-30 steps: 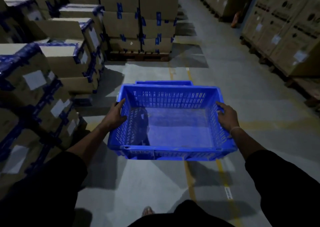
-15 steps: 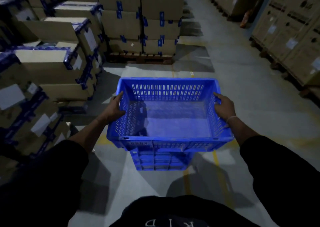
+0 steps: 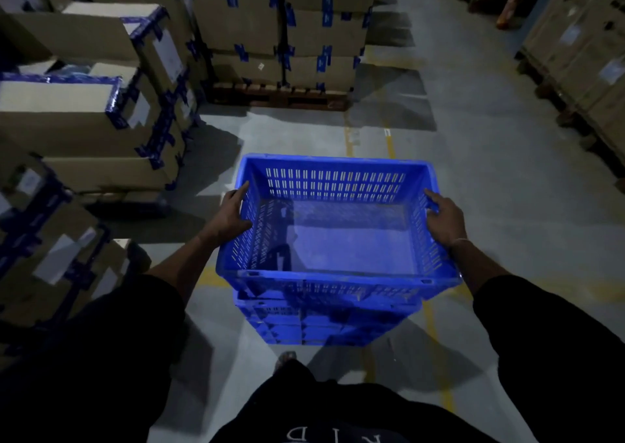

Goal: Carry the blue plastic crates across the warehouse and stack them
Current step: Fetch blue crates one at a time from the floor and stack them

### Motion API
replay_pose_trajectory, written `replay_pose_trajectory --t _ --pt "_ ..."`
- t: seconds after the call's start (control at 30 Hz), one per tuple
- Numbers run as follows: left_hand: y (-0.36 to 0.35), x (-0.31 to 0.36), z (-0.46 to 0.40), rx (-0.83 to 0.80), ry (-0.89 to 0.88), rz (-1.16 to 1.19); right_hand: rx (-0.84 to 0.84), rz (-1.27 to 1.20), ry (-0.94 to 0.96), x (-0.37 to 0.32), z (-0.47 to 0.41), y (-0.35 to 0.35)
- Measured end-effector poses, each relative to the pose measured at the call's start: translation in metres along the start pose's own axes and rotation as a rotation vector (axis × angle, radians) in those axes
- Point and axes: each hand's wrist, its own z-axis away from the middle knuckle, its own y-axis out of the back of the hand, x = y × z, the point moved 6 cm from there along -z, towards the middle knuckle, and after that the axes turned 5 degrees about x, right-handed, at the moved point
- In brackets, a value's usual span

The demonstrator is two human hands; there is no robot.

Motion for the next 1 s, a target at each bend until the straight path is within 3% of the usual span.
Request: replay_pose_trajectory --t 0.23,0.7,0.87,1.0 --pt "0.0 -0.007 -0.024 -0.034 -0.001 -0.055 -0.022 0.039 0.007 0.001 -0.021 -0.013" --pt "0.003 -0.012 0.013 -0.057 0.024 -0.004 -0.121 0.155 0.062 -0.003 0.007 -0.018" --pt "-0.005 0.003 0.014 -0.002 -0.016 -0.191 -0.158 0.145 0.091 -0.002 0.015 -0.009" --pt "-0.007 0.012 0.024 0.089 -0.132 -0.457 -0.167 0.3 0.252 -0.007 0.024 -0.015"
